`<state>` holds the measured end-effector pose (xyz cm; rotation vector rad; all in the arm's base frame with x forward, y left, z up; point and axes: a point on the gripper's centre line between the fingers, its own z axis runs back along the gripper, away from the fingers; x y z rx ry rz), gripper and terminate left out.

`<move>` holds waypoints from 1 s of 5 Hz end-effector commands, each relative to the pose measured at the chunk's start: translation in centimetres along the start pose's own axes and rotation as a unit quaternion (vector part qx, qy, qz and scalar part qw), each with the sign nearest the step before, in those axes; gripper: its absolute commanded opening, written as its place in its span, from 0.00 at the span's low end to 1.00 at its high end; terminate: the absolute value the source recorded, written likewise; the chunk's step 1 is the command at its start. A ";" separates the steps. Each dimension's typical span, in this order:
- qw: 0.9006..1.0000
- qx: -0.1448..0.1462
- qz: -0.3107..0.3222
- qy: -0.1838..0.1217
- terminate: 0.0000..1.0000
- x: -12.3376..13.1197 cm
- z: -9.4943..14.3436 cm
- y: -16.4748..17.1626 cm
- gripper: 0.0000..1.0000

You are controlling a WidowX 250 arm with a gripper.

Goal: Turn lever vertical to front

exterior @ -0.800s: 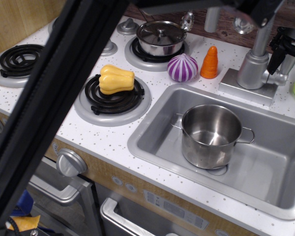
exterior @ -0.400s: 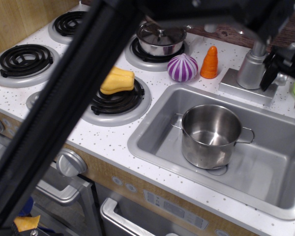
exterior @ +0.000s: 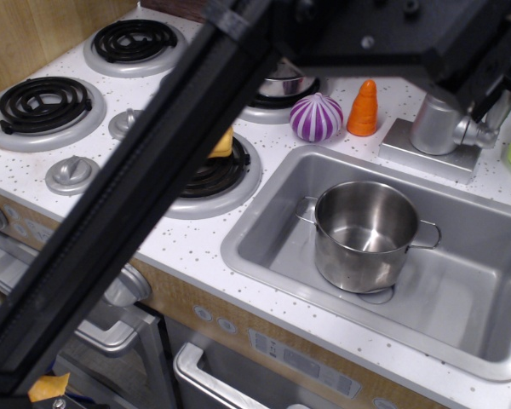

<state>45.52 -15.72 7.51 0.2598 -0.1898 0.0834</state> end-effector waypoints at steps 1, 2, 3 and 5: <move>0.998 -0.004 0.011 -0.062 0.00 2.3 4.1 1.3 1.00; 0.997 0.014 0.004 -0.080 0.00 2.9 4.1 1.9 1.00; 0.995 0.015 0.002 -0.094 0.00 3.5 4.1 2.2 1.00; 0.994 0.005 0.005 -0.105 0.00 4.0 3.0 2.4 0.00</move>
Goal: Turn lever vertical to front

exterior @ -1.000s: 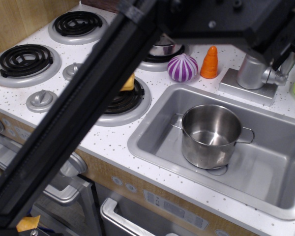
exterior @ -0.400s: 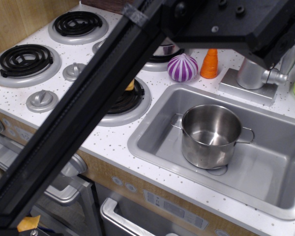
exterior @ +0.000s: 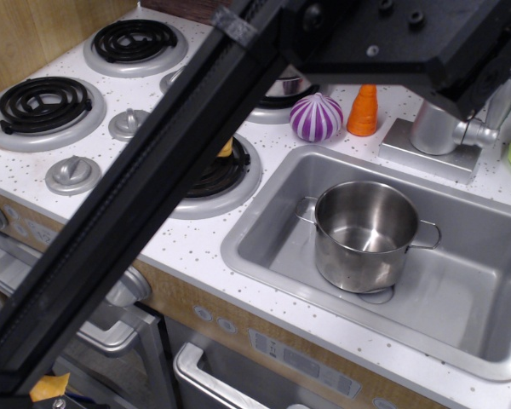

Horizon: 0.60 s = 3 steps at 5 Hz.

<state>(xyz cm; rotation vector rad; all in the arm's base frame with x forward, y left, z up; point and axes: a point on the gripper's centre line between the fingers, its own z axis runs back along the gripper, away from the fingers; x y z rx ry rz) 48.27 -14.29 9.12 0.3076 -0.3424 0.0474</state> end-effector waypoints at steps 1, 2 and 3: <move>0.999 -0.041 0.026 -0.006 0.00 0.4 2.5 1.0 0.00; 0.998 -0.044 0.043 0.008 0.00 -1.8 3.3 0.4 0.00; 0.996 -0.057 0.060 0.023 0.00 -4.1 3.8 -0.1 0.00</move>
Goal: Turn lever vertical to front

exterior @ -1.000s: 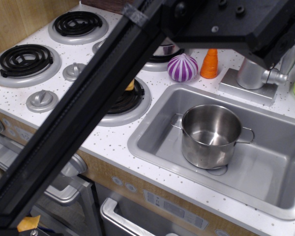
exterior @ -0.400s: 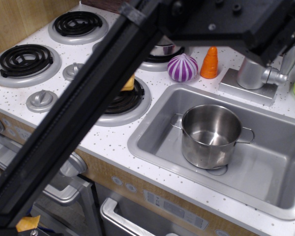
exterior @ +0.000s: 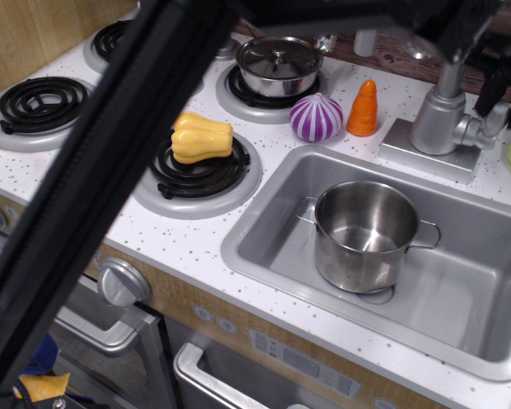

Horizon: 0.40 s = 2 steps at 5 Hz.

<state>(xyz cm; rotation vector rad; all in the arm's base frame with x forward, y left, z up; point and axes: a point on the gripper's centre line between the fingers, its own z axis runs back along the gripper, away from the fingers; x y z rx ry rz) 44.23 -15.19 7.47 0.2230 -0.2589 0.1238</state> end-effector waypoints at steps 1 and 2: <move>0.999 -0.040 0.021 -0.018 0.00 -0.8 2.9 0.8 0.00; 0.998 -0.056 0.026 -0.013 0.00 -1.3 1.8 0.6 0.00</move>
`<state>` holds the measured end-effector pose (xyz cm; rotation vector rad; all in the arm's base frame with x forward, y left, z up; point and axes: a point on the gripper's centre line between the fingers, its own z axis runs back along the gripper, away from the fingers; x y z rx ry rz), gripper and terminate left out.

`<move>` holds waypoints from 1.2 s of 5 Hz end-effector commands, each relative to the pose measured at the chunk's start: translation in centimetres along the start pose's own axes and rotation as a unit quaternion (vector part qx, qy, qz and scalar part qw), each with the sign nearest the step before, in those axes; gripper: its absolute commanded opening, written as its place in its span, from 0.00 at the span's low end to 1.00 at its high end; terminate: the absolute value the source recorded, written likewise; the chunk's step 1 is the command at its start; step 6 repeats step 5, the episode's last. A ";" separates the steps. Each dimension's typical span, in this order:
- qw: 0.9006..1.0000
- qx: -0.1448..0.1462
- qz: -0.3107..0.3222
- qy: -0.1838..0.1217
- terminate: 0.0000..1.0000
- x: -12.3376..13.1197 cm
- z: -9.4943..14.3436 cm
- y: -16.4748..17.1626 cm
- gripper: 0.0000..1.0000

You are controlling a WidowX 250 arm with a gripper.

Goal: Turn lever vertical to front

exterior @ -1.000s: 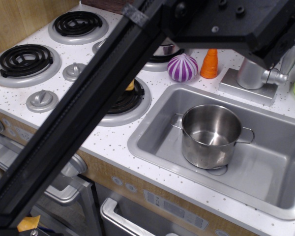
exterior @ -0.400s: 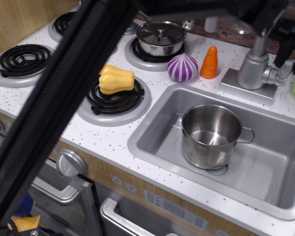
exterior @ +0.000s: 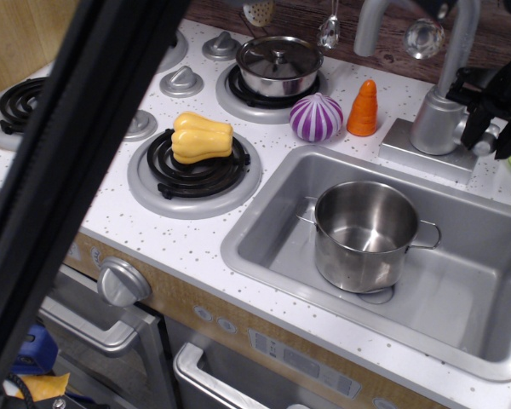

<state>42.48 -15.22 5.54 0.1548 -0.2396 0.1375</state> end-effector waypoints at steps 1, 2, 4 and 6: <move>0.999 -0.035 0.019 -0.022 0.00 0.5 2.4 0.6 0.00; 0.999 -0.041 0.017 -0.016 0.00 0.4 1.8 0.8 0.00; 0.999 -0.027 -0.014 0.034 0.00 1.6 3.2 0.8 1.00; 0.999 -0.027 -0.014 0.034 1.00 1.6 3.2 0.8 1.00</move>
